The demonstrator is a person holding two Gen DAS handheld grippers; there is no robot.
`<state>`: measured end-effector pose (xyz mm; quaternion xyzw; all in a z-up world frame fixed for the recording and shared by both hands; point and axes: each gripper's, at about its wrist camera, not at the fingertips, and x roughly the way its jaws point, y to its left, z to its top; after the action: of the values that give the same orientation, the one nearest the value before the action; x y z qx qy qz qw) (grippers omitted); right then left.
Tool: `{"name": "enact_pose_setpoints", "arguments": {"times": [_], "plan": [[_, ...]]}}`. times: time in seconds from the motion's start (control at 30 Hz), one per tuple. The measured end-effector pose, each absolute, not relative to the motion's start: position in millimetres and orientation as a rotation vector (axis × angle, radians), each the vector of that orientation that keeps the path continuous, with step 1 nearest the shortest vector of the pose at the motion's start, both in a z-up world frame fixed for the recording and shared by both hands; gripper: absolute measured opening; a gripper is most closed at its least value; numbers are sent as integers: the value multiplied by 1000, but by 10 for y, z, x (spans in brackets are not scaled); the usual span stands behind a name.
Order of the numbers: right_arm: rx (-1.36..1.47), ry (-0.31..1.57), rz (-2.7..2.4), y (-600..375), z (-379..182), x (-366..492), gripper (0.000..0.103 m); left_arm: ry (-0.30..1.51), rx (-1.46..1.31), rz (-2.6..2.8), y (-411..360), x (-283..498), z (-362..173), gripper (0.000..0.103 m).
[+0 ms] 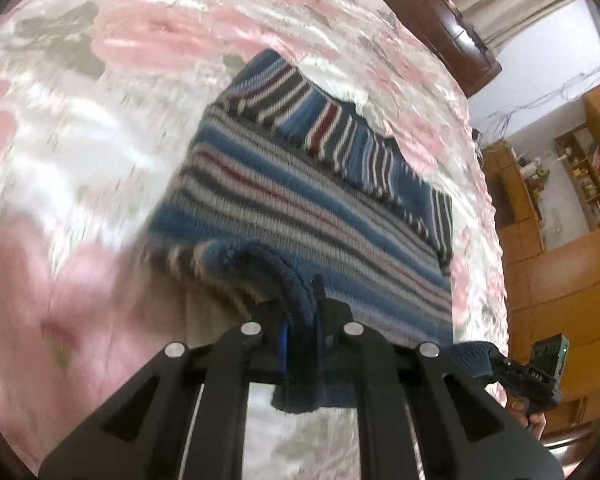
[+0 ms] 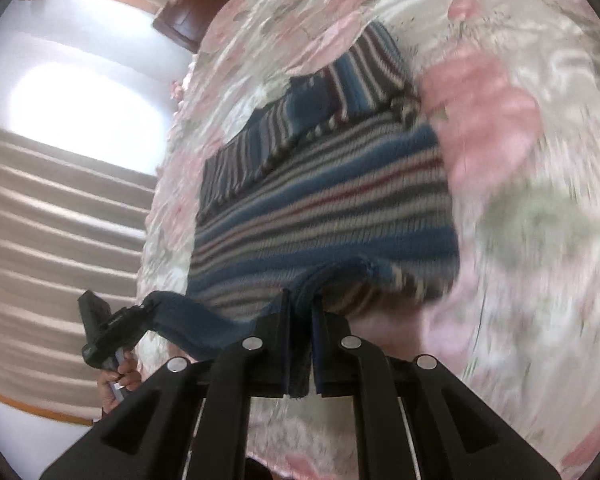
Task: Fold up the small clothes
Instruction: 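Fold the held hem up over the sweater body toward the collar with both tools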
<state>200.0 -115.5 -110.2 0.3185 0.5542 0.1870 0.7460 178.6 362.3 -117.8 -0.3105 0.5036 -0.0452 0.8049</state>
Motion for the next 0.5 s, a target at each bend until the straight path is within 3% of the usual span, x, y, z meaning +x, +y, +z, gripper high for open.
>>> {"name": "enact_pose_setpoints", "arguments": {"times": [0.2,0.3,0.43,0.5], "plan": [[728,1276,364,-1223,-1451,2780,8,1119,-668,-59,3683,2529,-1510,9],[772,1334,328,-1263,-1803,3115,11,1175,-692,-24,3745,2828,-1808,22],[804,1364,353,-1358,-2019,3314,18,1224,-811,-57,3916,3002,-2001,23],[808,1367,390,-1430,-2036,3332,22,1220,-828,-94,3995,2996,-1973,30]]}}
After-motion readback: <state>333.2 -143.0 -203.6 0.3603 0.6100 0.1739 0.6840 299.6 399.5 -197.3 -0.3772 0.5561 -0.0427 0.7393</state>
